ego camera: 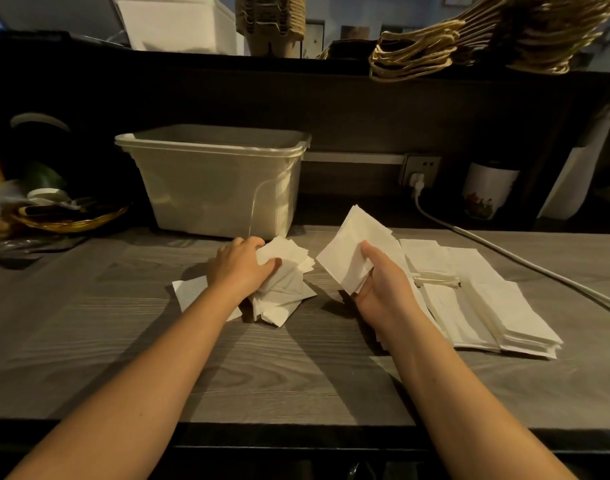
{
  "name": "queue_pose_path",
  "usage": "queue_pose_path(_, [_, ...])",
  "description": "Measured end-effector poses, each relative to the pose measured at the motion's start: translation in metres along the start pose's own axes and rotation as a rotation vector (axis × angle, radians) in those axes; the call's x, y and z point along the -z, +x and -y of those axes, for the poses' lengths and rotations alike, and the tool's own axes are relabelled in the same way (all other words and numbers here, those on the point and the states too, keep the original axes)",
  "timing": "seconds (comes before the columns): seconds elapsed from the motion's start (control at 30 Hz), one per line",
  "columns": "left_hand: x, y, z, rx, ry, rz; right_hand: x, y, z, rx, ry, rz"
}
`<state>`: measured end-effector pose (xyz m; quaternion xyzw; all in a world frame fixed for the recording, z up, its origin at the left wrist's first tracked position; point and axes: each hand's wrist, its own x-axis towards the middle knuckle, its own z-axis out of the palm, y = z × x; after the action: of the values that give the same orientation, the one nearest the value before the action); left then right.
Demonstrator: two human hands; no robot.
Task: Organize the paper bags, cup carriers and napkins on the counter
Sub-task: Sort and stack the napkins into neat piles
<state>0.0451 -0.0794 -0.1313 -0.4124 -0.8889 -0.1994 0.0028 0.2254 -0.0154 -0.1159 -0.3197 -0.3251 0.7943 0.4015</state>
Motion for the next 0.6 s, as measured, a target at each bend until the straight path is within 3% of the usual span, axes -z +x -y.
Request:
queue_pose_path(0.3, [0.005, -0.009, -0.01, -0.022, 0.21, -0.056, -0.002, -0.002, 0.001, -0.024, -0.088, 0.006])
queue_pose_path(0.6, [0.007, -0.01, -0.013, -0.049, 0.186, -0.067, -0.004, -0.003, 0.001, -0.037, -0.112, 0.004])
